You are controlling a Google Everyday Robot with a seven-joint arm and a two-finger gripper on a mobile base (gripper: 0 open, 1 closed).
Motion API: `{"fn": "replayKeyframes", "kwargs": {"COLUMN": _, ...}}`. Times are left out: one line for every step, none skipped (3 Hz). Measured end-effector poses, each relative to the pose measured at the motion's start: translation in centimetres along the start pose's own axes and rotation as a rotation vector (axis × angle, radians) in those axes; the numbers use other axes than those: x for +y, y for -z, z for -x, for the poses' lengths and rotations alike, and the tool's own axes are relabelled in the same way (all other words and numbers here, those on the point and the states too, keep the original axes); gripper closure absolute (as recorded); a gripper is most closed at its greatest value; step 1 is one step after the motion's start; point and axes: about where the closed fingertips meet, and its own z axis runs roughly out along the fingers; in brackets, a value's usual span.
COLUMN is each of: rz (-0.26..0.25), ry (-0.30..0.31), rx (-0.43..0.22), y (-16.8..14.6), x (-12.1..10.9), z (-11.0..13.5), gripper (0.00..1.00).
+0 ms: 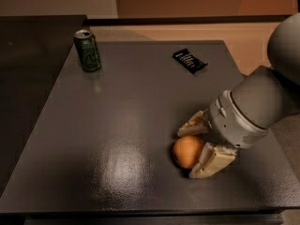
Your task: Pick orange
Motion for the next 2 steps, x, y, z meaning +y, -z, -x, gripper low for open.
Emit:
{"fn": "replayKeyframes", "kwargs": {"rz": 0.002, "ry": 0.005, "rx": -0.012, "y": 0.2, "x": -0.1, "z": 0.3, "gripper": 0.64}}
{"fn": "replayKeyframes", "kwargs": {"rz": -0.014, "ry": 0.009, "rx": -0.054, "y": 1.9, "x": -0.8, "z": 1.6, "gripper": 0.87}}
